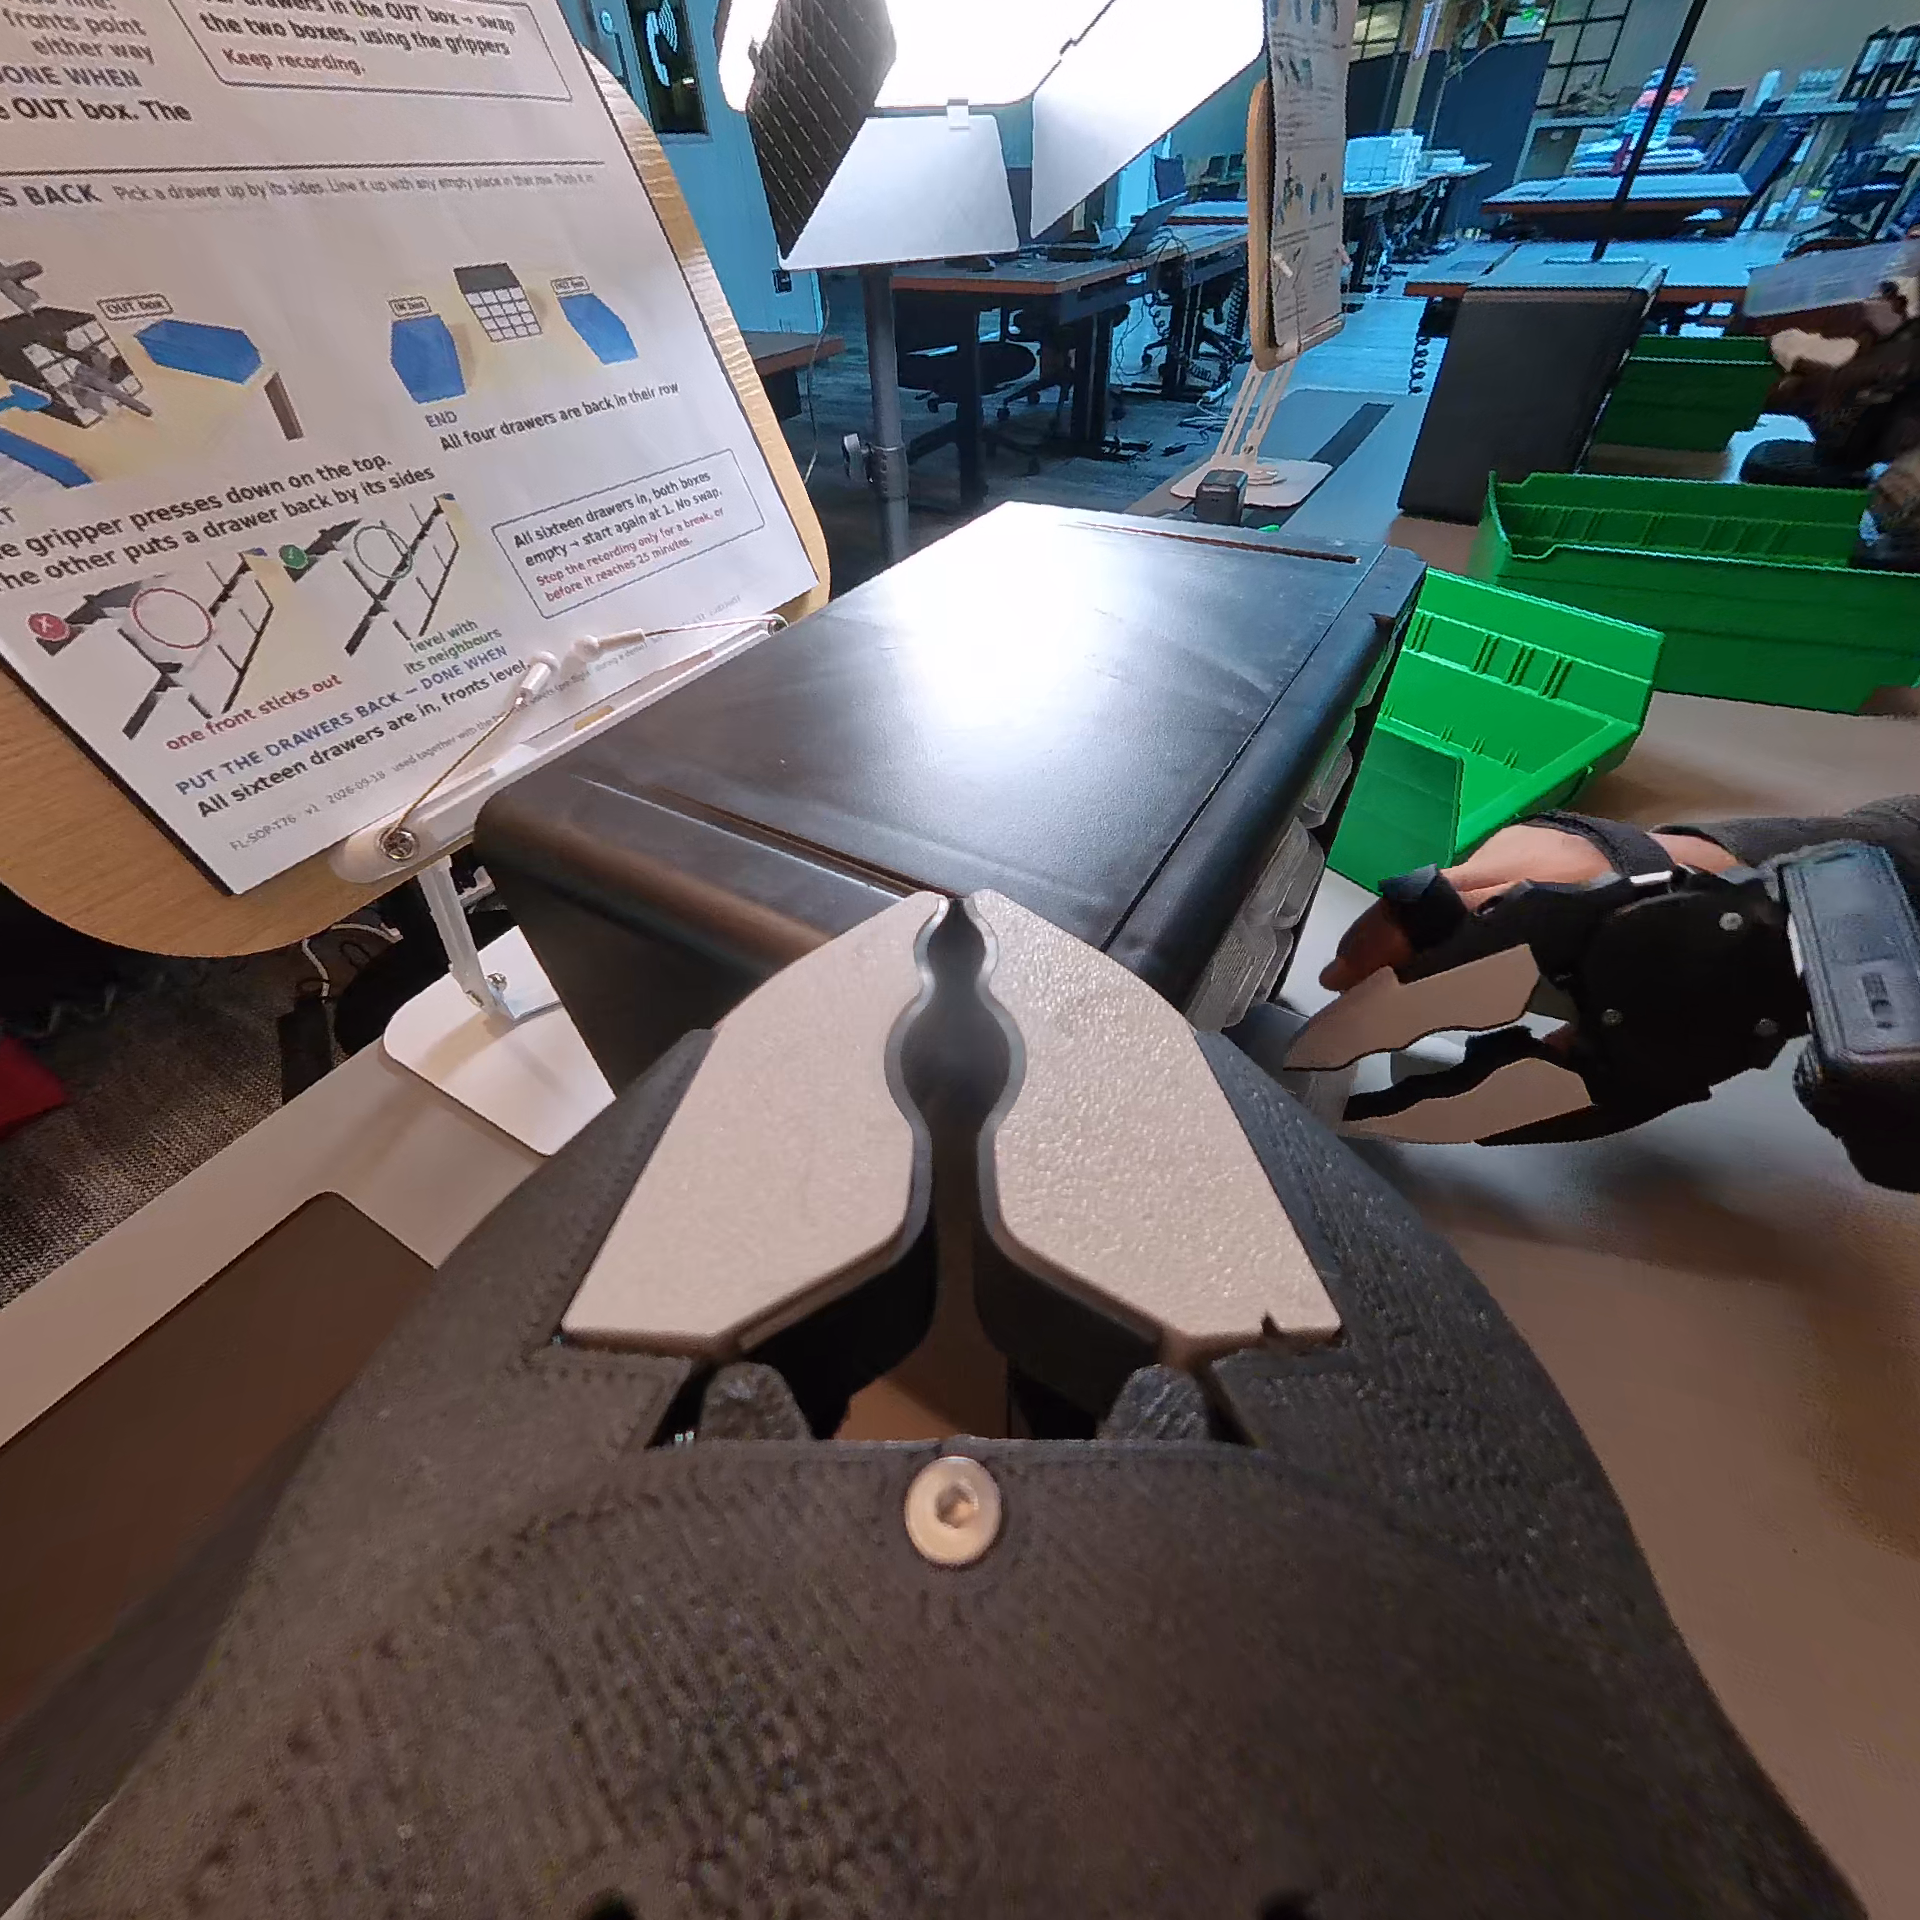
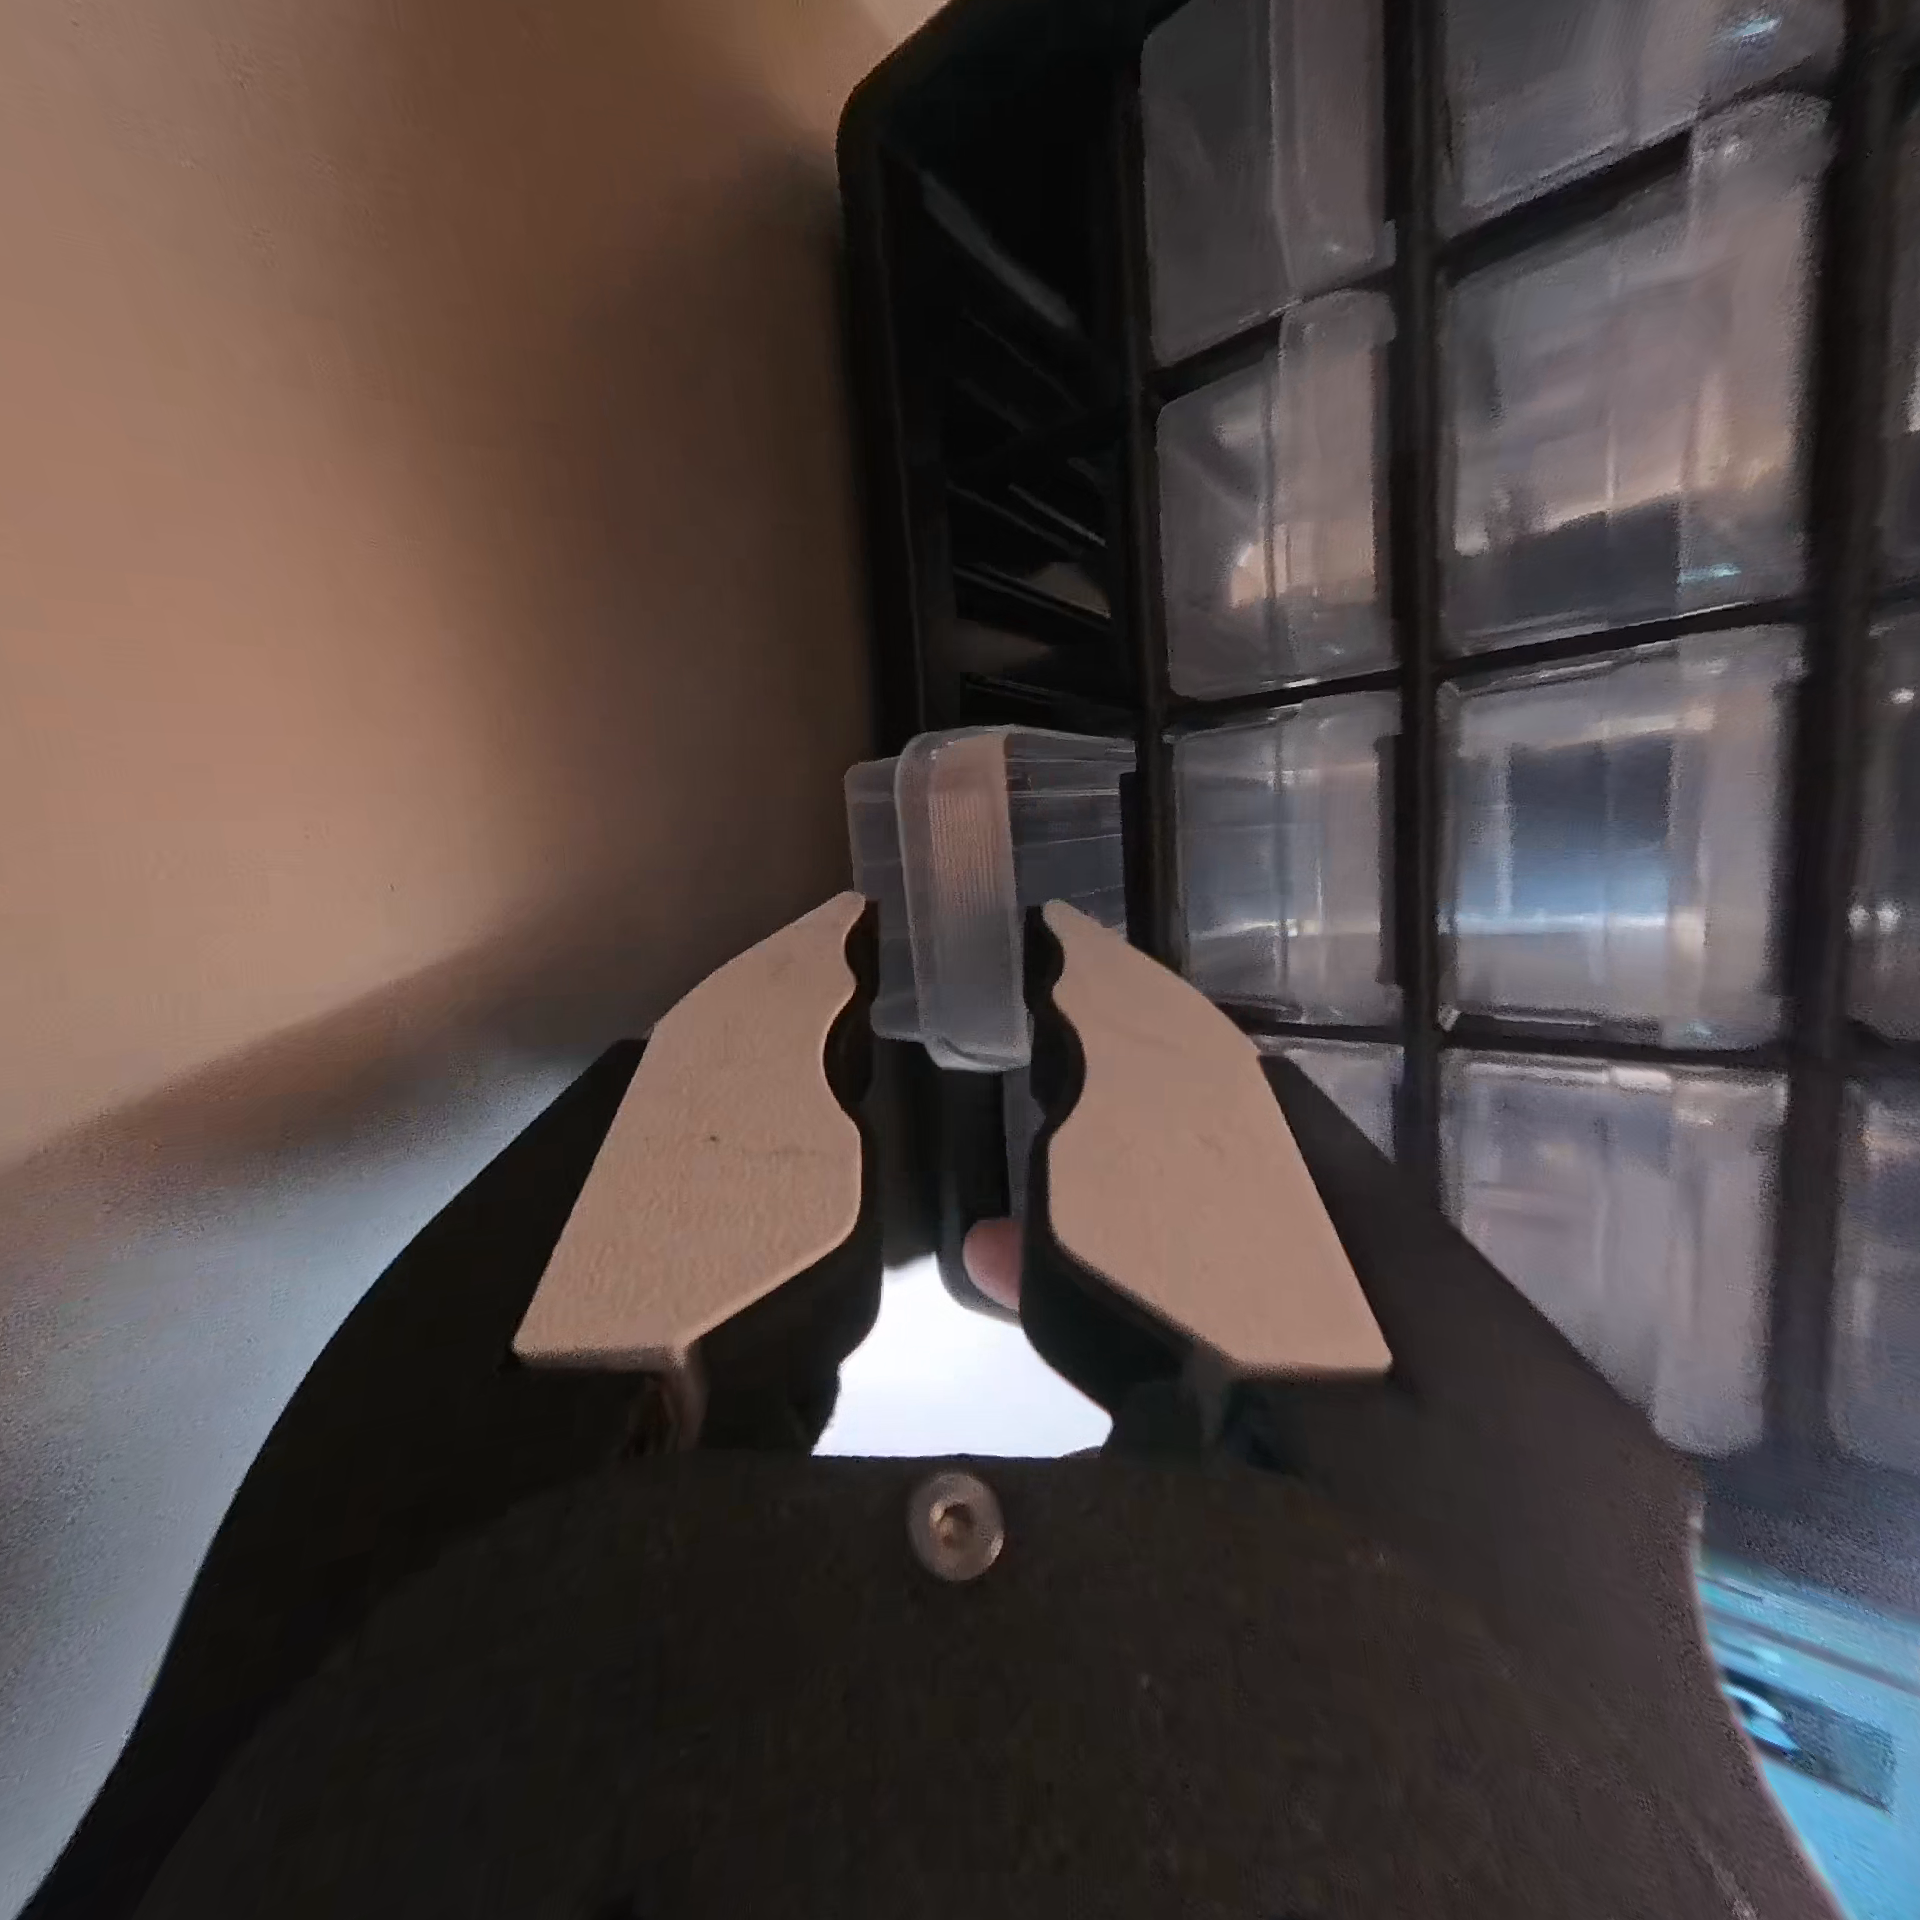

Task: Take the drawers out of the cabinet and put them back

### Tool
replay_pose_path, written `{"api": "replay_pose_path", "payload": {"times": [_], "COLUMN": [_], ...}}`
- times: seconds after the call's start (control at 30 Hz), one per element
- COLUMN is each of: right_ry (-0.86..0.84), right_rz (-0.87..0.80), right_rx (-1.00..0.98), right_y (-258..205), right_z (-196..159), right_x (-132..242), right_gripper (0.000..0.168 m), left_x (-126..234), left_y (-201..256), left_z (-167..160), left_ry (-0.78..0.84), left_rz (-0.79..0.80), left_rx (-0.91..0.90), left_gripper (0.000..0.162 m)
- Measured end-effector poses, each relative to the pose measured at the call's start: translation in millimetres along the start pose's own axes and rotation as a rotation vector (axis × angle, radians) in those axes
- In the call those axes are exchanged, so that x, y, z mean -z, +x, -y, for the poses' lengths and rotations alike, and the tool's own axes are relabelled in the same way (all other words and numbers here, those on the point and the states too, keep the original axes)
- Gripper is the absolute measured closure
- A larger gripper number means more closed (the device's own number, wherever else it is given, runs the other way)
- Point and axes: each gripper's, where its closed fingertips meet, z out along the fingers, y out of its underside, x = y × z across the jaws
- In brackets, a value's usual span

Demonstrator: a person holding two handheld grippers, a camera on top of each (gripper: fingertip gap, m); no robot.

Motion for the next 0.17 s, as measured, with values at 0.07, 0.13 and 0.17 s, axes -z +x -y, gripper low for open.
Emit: {"api": "replay_pose_path", "payload": {"times": [0.07,0.13,0.17], "right_ry": [0.009,0.007,0.008], "right_rz": [0.064,0.157,0.214], "right_rx": [-0.033,-0.079,-0.105], "right_y": [-1.3,-4.2,-6.5], "right_z": [2.0,3.9,5.4], "right_x": [-0.9,0.6,2.7], "right_gripper": [0.148,0.148,0.149], "left_x": [0.0,0.0,-0.1], "left_y": [0.1,0.0,0.1], "left_z": [0.0,0.0,0.1], "left_ry": [0.000,-0.001,0.000], "left_rz": [0.000,-0.001,0.000], "left_rx": [-0.001,-0.002,-0.002], "left_gripper": [0.162,0.162,0.162]}}
